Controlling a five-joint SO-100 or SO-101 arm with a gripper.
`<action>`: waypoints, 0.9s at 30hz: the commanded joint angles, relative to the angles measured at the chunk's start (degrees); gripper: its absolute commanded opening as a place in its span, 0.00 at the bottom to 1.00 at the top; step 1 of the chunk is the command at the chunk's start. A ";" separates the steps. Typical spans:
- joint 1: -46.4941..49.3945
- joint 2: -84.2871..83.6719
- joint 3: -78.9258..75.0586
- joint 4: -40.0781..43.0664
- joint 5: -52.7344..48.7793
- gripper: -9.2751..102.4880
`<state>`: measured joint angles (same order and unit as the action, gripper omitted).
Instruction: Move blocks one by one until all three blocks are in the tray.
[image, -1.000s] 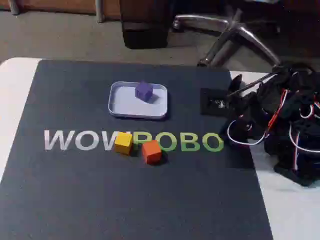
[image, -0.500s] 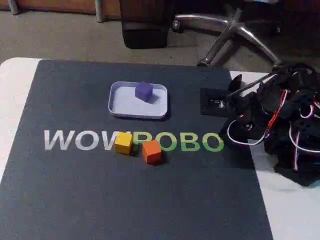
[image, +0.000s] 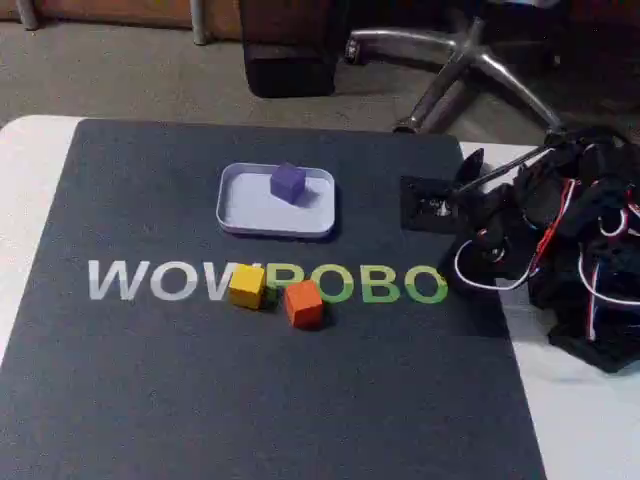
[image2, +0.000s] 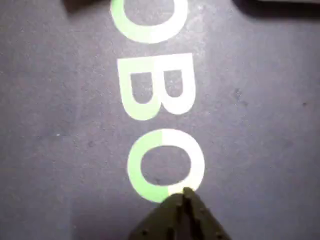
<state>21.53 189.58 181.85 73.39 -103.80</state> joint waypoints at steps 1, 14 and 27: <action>0.26 -0.09 -0.26 0.97 0.35 0.02; 0.26 -0.09 -0.26 0.97 0.35 0.01; -1.76 -0.09 -0.26 -1.76 -17.49 0.01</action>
<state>19.95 189.67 181.58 71.63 -116.10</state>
